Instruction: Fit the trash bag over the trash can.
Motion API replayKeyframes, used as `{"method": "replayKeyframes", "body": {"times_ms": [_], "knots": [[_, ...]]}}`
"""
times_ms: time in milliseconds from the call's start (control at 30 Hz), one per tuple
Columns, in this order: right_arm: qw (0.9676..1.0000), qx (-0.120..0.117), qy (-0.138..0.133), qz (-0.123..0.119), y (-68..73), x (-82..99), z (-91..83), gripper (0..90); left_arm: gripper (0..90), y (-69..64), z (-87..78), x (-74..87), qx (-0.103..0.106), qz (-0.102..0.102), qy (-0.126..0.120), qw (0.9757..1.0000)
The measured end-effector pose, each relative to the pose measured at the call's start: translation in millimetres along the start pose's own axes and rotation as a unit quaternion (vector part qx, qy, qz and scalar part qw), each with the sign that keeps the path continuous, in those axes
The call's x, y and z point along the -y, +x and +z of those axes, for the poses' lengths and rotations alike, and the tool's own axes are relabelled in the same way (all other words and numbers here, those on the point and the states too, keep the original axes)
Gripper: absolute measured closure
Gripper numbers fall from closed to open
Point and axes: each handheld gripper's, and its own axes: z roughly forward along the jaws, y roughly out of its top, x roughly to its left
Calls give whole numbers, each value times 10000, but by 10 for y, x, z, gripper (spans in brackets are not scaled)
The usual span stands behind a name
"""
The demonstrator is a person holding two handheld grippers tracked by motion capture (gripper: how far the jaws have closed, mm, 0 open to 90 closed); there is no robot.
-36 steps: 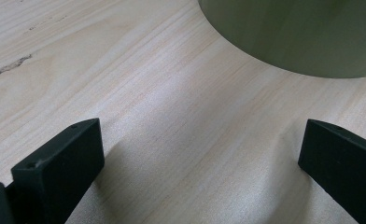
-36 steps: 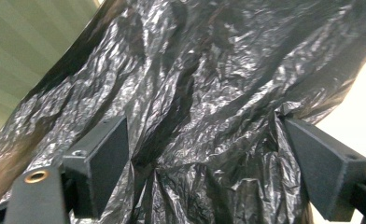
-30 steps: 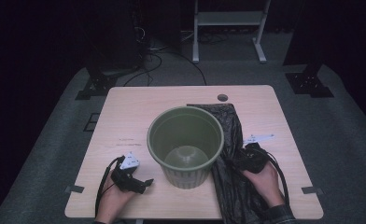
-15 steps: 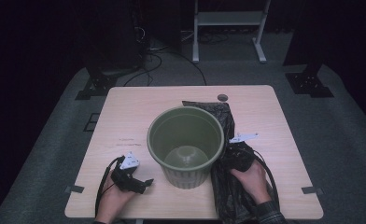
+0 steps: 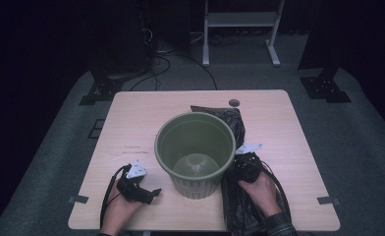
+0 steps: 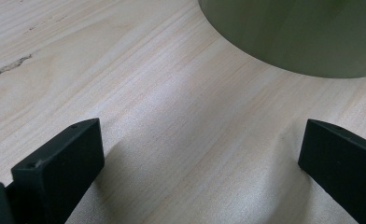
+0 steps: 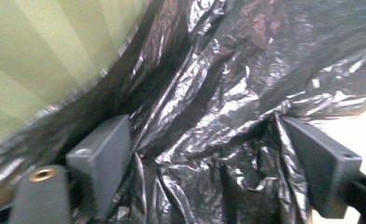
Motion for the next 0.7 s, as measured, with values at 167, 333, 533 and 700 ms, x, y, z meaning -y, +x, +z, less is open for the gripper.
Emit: {"method": "replayKeyframes", "body": {"times_ms": [167,333,533,700], "knots": [[10000,-4,-56,7,0,11,-18,277,0,0,0,0,0,0,0,10000],[9998,-86,-104,-113,-1,33,-57,424,0,0,0,0,0,0,0,10000],[9995,-182,-162,-180,-13,79,-109,599,0,0,0,0,0,0,0,10000],[9994,-255,-155,-189,-41,112,-149,770,0,0,0,0,0,0,0,10000]]}}
